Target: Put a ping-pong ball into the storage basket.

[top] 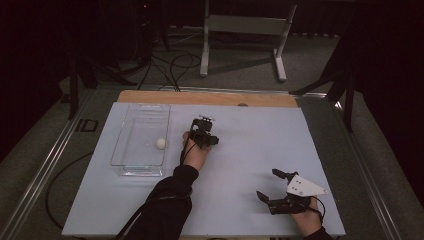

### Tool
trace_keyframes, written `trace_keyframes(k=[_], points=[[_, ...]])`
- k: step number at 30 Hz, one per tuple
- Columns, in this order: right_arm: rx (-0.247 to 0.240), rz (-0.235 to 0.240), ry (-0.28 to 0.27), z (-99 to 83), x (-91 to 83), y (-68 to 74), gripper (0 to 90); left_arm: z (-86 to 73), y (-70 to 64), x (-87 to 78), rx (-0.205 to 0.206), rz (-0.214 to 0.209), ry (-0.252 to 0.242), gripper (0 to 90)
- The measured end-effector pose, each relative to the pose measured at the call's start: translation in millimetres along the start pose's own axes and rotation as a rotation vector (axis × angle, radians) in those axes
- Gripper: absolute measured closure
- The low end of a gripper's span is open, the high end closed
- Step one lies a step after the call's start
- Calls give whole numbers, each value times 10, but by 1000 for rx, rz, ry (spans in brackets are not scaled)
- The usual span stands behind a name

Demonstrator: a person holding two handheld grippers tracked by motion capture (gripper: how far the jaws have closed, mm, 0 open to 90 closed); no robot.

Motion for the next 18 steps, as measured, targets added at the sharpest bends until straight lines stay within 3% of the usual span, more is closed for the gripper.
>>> trace_keyframes(k=[13,18], points=[[-1,-4,0,5,-1,-3,86,-8,-52,-136,60,-21,53,511],[0,-4,1,5,-1,-3,86,-26,-116,-203,104,-68,95,512]])
Point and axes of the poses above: each handheld gripper's, and its own axes: x roughly forward along the jaws, z roughly out of its top, y roughly to its left, the point moved 7 cm from there along x, roughly forward along the jaws, and after that the axes turned 14 degrees about -z, right-handed, at the moved point
